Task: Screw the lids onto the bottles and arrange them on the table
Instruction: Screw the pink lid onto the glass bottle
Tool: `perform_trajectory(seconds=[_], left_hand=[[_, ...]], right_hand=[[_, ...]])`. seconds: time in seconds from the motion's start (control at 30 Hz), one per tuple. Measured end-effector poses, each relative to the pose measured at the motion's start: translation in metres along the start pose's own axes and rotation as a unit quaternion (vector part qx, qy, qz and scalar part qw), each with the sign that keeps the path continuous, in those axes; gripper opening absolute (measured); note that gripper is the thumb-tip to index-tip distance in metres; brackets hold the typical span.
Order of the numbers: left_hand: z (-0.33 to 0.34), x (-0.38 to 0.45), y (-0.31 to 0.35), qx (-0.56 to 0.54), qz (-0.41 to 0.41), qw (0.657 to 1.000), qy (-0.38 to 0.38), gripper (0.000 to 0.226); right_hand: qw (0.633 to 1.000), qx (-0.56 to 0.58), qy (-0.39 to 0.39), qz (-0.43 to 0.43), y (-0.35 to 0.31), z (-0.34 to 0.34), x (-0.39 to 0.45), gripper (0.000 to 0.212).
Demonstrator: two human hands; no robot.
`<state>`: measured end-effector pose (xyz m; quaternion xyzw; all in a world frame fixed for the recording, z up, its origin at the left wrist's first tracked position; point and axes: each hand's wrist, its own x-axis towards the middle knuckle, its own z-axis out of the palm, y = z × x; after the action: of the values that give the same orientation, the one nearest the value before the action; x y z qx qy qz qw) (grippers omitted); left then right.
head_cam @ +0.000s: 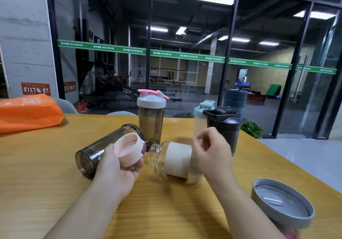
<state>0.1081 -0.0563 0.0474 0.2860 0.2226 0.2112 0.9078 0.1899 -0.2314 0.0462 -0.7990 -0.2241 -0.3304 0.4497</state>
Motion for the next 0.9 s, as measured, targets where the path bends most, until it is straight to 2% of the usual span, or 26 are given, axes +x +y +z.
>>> perform_trajectory(seconds=[0.03,0.13,0.3,0.47,0.53,0.7,0.8,0.9], left_hand=[[0.0,0.0,0.0,0.001,-0.002,1.0,-0.003,0.036],[-0.002,0.002,0.001,-0.001,-0.011,1.0,-0.012,0.037],[-0.004,0.002,0.002,-0.023,-0.031,0.999,-0.035,0.04],[-0.008,0.006,0.0,-0.025,-0.042,0.998,-0.028,0.042],[-0.008,0.008,-0.002,-0.021,-0.038,0.998,-0.037,0.04],[-0.008,0.01,-0.005,0.028,-0.002,0.998,-0.056,0.035],[-0.006,0.009,-0.008,0.063,0.05,0.993,-0.081,0.029],[-0.007,0.01,-0.012,0.154,0.113,0.978,-0.088,0.024]], right_hand=[[0.998,-0.031,-0.045,-0.03,-0.002,0.003,-0.001,0.008],[0.983,-0.11,-0.135,-0.059,0.001,0.008,-0.001,0.032],[0.968,-0.154,-0.196,-0.032,0.003,0.007,0.0,0.056],[0.935,-0.208,-0.287,-0.029,0.003,0.003,-0.002,0.093],[0.93,-0.21,-0.302,-0.019,0.003,-0.001,-0.002,0.101],[0.932,-0.179,-0.313,0.032,0.006,-0.007,0.0,0.091],[0.935,-0.134,-0.322,0.072,0.009,-0.009,0.001,0.084],[0.933,-0.1,-0.333,0.092,0.012,-0.01,0.0,0.079]])
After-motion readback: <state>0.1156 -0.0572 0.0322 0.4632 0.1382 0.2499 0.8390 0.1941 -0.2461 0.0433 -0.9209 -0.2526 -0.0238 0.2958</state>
